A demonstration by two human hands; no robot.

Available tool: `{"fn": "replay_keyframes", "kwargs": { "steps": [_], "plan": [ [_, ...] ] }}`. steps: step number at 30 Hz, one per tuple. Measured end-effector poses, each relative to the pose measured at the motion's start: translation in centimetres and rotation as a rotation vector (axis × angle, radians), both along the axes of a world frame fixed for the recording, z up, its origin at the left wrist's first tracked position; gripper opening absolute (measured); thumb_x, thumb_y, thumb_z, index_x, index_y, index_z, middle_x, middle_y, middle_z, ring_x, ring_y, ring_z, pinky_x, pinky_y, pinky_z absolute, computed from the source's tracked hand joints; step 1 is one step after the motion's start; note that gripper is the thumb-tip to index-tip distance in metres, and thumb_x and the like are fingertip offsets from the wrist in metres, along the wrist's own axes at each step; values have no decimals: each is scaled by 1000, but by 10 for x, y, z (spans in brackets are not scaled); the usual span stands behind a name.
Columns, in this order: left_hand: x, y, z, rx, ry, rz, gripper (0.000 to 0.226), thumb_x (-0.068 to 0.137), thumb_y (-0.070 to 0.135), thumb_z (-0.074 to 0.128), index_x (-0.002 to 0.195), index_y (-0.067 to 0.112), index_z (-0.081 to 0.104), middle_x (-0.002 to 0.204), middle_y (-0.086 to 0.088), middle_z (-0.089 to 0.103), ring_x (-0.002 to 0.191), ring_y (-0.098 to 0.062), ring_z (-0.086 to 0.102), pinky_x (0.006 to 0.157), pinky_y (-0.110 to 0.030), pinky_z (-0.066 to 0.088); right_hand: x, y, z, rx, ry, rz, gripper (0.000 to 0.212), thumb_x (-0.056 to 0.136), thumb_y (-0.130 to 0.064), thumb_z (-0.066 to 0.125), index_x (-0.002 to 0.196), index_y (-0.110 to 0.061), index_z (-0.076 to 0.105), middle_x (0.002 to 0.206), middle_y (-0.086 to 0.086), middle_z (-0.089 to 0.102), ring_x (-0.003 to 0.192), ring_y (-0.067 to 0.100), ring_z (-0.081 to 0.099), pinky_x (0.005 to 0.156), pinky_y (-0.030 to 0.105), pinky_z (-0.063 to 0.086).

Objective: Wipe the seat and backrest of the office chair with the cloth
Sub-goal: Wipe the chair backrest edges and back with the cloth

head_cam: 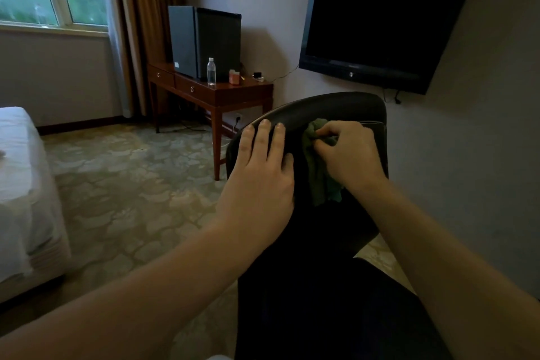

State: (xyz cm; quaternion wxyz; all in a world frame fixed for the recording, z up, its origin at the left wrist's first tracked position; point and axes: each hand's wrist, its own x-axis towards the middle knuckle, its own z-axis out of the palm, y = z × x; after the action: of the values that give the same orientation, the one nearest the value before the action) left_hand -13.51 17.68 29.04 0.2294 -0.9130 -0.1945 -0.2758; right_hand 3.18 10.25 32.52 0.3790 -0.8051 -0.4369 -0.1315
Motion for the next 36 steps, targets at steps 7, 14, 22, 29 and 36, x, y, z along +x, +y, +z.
{"fn": "replay_keyframes", "kwargs": {
  "steps": [7, 14, 22, 29, 36],
  "plan": [
    [17, 21, 2, 24, 51, -38, 61, 87, 59, 59, 136, 22, 61, 157, -21, 36, 146, -42, 28, 119, -52, 6, 59, -5, 10, -39, 95, -116, 24, 97, -17, 61, 119, -16, 69, 113, 0, 67, 76, 1, 53, 73, 13, 42],
    [39, 31, -3, 37, 43, -54, 62, 91, 60, 52, 145, 28, 51, 162, -21, 25, 150, -43, 15, 120, -56, -2, 33, -3, -6, 57, -128, -14, 20, 95, -15, 62, 114, -15, 70, 110, -5, 66, 99, 6, 59, 96, 19, 41],
    [53, 41, -2, 18, 55, -98, 64, 90, 61, 54, 147, 32, 47, 161, -21, 29, 149, -43, 20, 121, -57, 5, 60, -2, 2, 49, -23, 16, 21, 94, -14, 65, 114, -15, 71, 101, -12, 60, 96, 1, 53, 94, 17, 38],
    [77, 45, -2, 3, 65, -98, 70, 92, 66, 45, 154, 35, 34, 167, -19, 7, 153, -41, 2, 122, -58, -6, 130, -25, -7, -3, -10, -208, 24, 96, -15, 62, 117, -7, 71, 119, 14, 67, 110, 28, 60, 89, 23, 36],
    [110, 47, -8, -7, 70, -97, 76, 92, 70, 43, 157, 41, 17, 166, -19, -11, 151, -43, -13, 116, -61, -17, 108, -19, -16, 8, -256, -58, 24, 96, -19, 62, 118, -12, 69, 123, 5, 54, 103, 7, 47, 96, 22, 36]
  ]
}}
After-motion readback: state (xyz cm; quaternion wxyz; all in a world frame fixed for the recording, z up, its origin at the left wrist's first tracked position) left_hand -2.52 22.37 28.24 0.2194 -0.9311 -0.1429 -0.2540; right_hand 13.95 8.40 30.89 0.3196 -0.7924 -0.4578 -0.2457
